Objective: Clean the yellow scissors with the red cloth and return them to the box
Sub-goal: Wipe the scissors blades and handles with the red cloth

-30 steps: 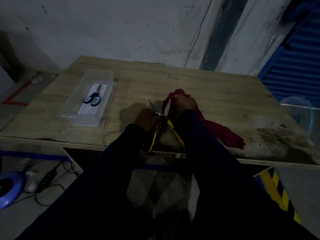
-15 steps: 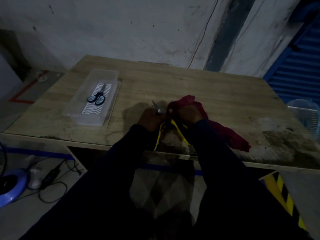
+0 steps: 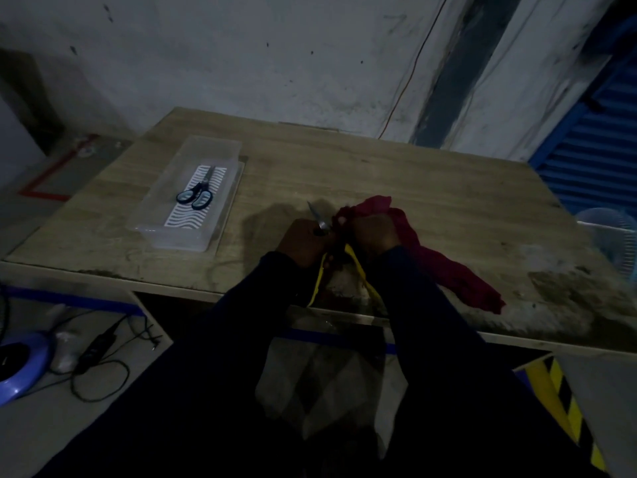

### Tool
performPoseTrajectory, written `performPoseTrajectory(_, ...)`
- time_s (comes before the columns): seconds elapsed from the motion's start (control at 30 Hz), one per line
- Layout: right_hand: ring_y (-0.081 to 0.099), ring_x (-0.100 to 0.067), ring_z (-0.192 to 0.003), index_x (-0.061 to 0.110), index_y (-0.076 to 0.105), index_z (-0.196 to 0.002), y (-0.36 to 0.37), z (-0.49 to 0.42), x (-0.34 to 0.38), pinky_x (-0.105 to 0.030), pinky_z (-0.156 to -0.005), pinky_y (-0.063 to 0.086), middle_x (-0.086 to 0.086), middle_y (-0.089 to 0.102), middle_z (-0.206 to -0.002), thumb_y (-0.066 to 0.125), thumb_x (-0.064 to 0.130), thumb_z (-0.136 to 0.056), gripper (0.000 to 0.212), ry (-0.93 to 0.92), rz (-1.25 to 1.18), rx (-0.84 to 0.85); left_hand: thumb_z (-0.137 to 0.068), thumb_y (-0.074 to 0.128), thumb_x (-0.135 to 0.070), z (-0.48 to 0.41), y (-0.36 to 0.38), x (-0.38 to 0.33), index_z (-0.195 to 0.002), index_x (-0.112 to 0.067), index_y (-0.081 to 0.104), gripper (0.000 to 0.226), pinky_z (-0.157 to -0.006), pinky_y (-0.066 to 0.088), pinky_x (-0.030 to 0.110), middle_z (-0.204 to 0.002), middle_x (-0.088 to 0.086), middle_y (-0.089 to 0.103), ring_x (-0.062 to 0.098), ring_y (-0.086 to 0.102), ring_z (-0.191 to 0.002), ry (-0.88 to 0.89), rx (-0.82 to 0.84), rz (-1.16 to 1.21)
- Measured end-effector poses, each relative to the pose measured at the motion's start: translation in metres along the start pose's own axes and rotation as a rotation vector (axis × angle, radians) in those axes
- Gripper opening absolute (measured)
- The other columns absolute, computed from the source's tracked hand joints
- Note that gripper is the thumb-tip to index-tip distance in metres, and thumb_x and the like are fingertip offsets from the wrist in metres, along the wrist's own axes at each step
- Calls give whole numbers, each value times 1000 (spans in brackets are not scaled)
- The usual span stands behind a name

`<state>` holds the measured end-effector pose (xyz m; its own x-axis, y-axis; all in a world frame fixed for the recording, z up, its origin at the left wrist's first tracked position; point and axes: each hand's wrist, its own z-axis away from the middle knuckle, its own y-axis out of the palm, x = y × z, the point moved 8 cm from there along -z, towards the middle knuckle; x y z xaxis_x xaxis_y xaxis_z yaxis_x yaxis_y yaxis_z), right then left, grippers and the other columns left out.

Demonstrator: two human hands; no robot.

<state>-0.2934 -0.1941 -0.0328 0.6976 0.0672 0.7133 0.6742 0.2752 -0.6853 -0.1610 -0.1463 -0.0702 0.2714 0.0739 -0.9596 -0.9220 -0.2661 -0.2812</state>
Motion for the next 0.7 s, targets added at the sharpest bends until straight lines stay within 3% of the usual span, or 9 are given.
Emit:
performPoseTrajectory(0.13, 70, -24, -92, -1, 69, -102, -8, 13, 34, -26, -61, 45, -16, 72, -100, 66, 28, -90, 31, -123, 31, -66, -84, 72, -8, 2, 2, -2, -63, -2, 68, 22, -55, 42, 22, -48, -7, 60, -4, 53, -48, 8, 35, -30)
performPoseTrajectory(0.2, 70, -30, -87, -9, 67, -95, -8, 7, 44, -32, -68, 51, -23, 70, -96, 72, 17, -86, 29, -149, 41, -79, -88, 68, -12, 1, 1, 0, -61, 0, 68, 29, -56, 42, 20, -52, 1, 66, 2, 58, -53, -9, 21, -35)
performPoseTrajectory(0.3, 67, -40, -96, -9, 61, -109, -6, 3, 47, -41, -77, 53, -27, 67, -108, 65, 2, -89, 24, -126, -25, -105, -92, 65, -17, 0, -1, 1, -73, 8, 71, 32, -66, 45, 29, -77, 28, 70, 20, 64, -70, -27, -8, -9)
performPoseTrajectory(0.4, 55, -32, -121, -1, 45, -135, -15, 3, 22, -13, -57, 36, -11, 55, -135, 51, 20, -98, 42, 151, -300, -196, -89, 68, -16, 0, -2, 0, -53, -9, 65, 37, -59, 41, 25, -59, 18, 64, 14, 57, -57, -21, -13, -37)
performPoseTrajectory(0.43, 55, -32, -120, -2, 45, -134, -22, 7, 25, -11, -54, 31, -9, 55, -132, 50, 18, -98, 41, 130, -193, -231, -87, 70, -15, -1, -2, 0, -45, -18, 60, 44, -55, 40, 22, -50, 9, 60, 9, 54, -51, -23, -13, -40)
performPoseTrajectory(0.5, 65, -41, -96, -10, 60, -114, -30, 15, 40, -16, -59, 44, -19, 64, -108, 54, 3, -91, 27, -92, -275, -321, -84, 72, -12, 0, -2, 2, -40, -24, 54, 49, -52, 39, 22, -46, 0, 55, 5, 51, -47, -7, -13, -50)
performPoseTrajectory(0.57, 68, -35, -67, -13, 68, -87, -15, 8, 36, -31, -55, 53, -24, 67, -76, 59, -4, -81, 14, -255, -182, -174, -82, 74, -13, 1, -2, 1, -46, -19, 59, 39, -53, 42, 24, -52, 7, 60, 5, 55, -50, 8, -22, -19)
performPoseTrajectory(0.63, 64, -28, -83, -10, 67, -96, -6, 6, 21, -38, -76, 51, -19, 66, -87, 54, 2, -92, 18, -122, -199, -33, -81, 74, -16, 1, 0, 2, -57, -5, 68, 27, -57, 46, 28, -60, 15, 66, 6, 58, -56, 12, 3, 9)
performPoseTrajectory(0.7, 61, -25, -98, -2, 66, -113, -5, 3, 3, -27, -80, 43, -12, 65, -103, 57, 10, -93, 24, -13, -205, 6, -82, 73, -12, 0, 3, 3, -62, -4, 69, 22, -56, 44, 25, -56, 5, 66, 2, 56, -55, 8, 16, 21)
